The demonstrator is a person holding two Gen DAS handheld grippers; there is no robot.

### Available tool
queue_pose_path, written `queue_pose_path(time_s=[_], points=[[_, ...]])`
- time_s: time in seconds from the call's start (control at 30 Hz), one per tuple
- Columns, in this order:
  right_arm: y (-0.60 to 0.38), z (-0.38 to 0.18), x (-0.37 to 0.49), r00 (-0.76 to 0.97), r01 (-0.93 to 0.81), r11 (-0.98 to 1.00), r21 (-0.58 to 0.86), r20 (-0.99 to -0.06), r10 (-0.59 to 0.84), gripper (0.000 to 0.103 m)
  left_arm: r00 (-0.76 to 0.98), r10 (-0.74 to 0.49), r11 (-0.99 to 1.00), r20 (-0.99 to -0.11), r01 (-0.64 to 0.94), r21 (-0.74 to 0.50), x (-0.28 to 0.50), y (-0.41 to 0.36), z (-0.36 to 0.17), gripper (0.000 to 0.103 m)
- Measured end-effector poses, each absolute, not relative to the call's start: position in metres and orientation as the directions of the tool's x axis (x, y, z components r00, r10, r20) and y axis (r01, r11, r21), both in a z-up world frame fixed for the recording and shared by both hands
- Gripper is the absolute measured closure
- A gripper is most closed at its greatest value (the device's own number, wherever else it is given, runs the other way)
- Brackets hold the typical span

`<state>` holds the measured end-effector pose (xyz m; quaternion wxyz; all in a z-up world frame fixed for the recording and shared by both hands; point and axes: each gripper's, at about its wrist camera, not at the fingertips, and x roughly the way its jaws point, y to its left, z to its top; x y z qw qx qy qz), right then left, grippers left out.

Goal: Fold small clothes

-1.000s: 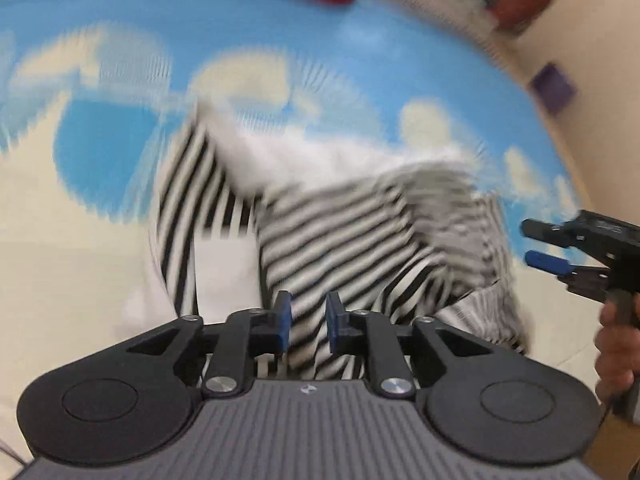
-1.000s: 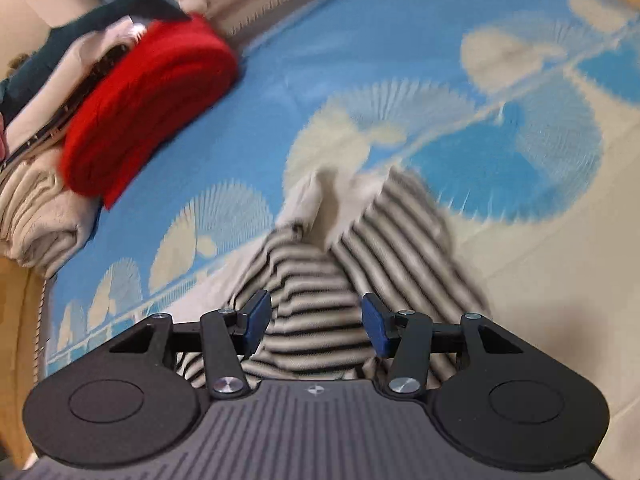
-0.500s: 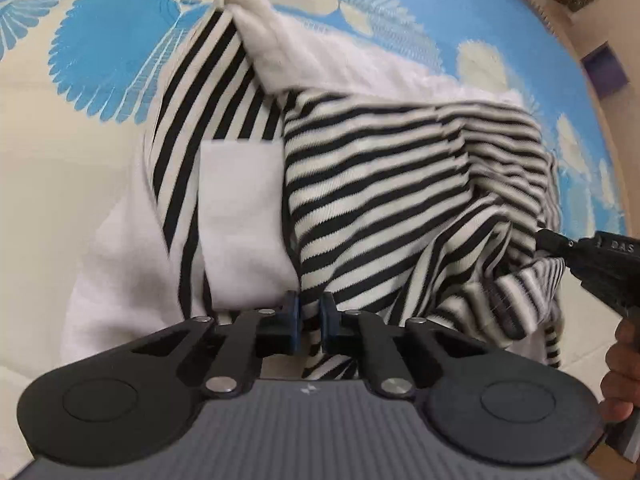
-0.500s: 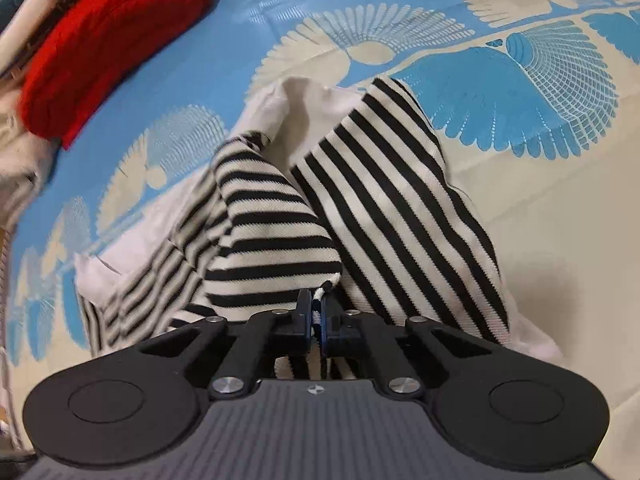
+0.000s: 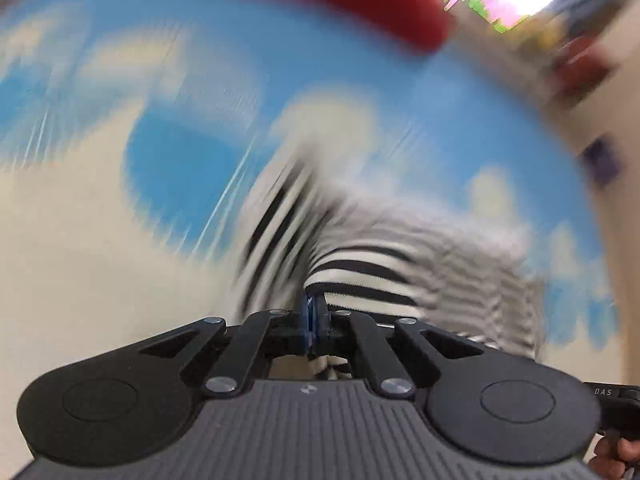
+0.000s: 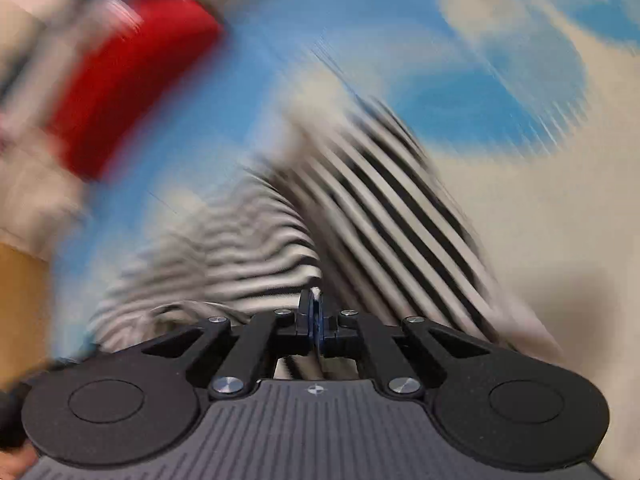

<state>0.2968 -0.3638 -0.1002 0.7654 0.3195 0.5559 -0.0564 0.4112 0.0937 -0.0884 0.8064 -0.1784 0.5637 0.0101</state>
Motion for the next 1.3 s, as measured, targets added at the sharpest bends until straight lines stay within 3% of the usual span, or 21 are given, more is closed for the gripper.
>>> queue_pose_path(time_s=[0.07, 0.1, 0.13, 0.2, 0.27, 0.37, 0.4, 0.43, 0.47, 0.5, 0.7, 0.77, 0.87, 0.9, 0.97, 1.07, 1.17, 1.23, 1.3], points=[[-0.370, -0.111, 0.298, 0.342, 0.492, 0.772, 0.403, -0.905, 0.254, 0.098, 0.283, -0.260, 0.909, -0.923, -0.250, -0.333, 0.410, 0.100, -0.108, 0.102], [-0.371, -0.106, 0.299, 0.387, 0.479, 0.767, 0.426, -0.887, 0.251, 0.096, 0.286, -0.282, 0.897, -0.916, -0.259, -0.358, 0.409, 0.100, -0.109, 0.096], [-0.371, -0.100, 0.301, 0.429, 0.454, 0.769, 0.449, -0.867, 0.253, 0.094, 0.292, -0.288, 0.894, -0.912, -0.260, -0.366, 0.411, 0.098, -0.108, 0.080], [-0.368, -0.089, 0.307, 0.485, 0.403, 0.781, 0.477, -0.835, 0.260, 0.066, 0.313, -0.302, 0.890, -0.900, -0.246, -0.384, 0.413, 0.093, -0.106, 0.068], [-0.367, -0.090, 0.312, 0.494, 0.392, 0.787, 0.477, -0.830, 0.257, 0.059, 0.314, -0.279, 0.894, -0.908, -0.260, -0.365, 0.411, 0.090, -0.105, 0.068], [-0.359, -0.104, 0.320, 0.455, 0.396, 0.782, 0.481, -0.843, 0.287, 0.060, 0.291, -0.235, 0.904, -0.927, -0.286, -0.319, 0.409, 0.091, -0.111, 0.073], [-0.357, -0.108, 0.322, 0.443, 0.394, 0.784, 0.480, -0.846, 0.296, 0.063, 0.287, -0.230, 0.902, -0.930, -0.295, -0.314, 0.408, 0.090, -0.113, 0.083], [-0.354, -0.112, 0.322, 0.439, 0.386, 0.789, 0.477, -0.848, 0.298, 0.070, 0.286, -0.235, 0.902, -0.929, -0.293, -0.319, 0.410, 0.091, -0.119, 0.094], [-0.351, -0.114, 0.322, 0.440, 0.383, 0.793, 0.474, -0.848, 0.295, 0.096, 0.290, -0.240, 0.904, -0.926, -0.282, -0.323, 0.409, 0.090, -0.116, 0.098], [-0.352, -0.112, 0.320, 0.454, 0.385, 0.789, 0.479, -0.843, 0.289, 0.102, 0.307, -0.242, 0.907, -0.921, -0.266, -0.326, 0.409, 0.089, -0.112, 0.101], [-0.358, -0.044, 0.297, 0.715, 0.281, 0.784, 0.554, -0.665, 0.214, 0.102, 0.542, -0.290, 0.922, -0.789, -0.062, -0.382, 0.402, 0.079, -0.055, 0.101], [-0.362, -0.046, 0.297, 0.677, 0.329, 0.793, 0.513, -0.714, 0.180, 0.102, 0.508, -0.272, 0.932, -0.817, -0.073, -0.355, 0.401, 0.081, -0.061, 0.101], [-0.364, -0.087, 0.304, 0.479, 0.447, 0.791, 0.417, -0.859, 0.182, 0.100, 0.344, -0.177, 0.958, -0.922, -0.155, -0.242, 0.403, 0.089, -0.097, 0.099], [-0.366, -0.100, 0.304, 0.428, 0.494, 0.773, 0.398, -0.885, 0.182, 0.092, 0.316, -0.184, 0.954, -0.931, -0.172, -0.247, 0.404, 0.093, -0.104, 0.093], [-0.366, -0.102, 0.300, 0.434, 0.519, 0.761, 0.389, -0.887, 0.158, 0.083, 0.343, -0.200, 0.939, -0.918, -0.200, -0.279, 0.402, 0.099, -0.100, 0.093], [-0.355, -0.069, 0.296, 0.576, 0.416, 0.816, 0.400, -0.811, 0.104, 0.082, 0.478, -0.248, 0.935, -0.843, -0.111, -0.338, 0.398, 0.095, -0.068, 0.092], [-0.343, -0.052, 0.298, 0.645, 0.288, 0.862, 0.417, -0.750, 0.147, 0.068, 0.450, -0.326, 0.928, -0.831, -0.014, -0.372, 0.401, 0.082, -0.067, 0.092], [-0.339, -0.072, 0.304, 0.555, 0.281, 0.843, 0.459, -0.794, 0.248, 0.063, 0.392, -0.319, 0.937, -0.863, -0.005, -0.348, 0.400, 0.074, -0.083, 0.092], [-0.340, -0.101, 0.307, 0.412, 0.344, 0.850, 0.399, -0.878, 0.246, 0.064, 0.301, -0.198, 0.978, -0.933, -0.006, -0.209, 0.402, 0.068, -0.108, 0.092]])
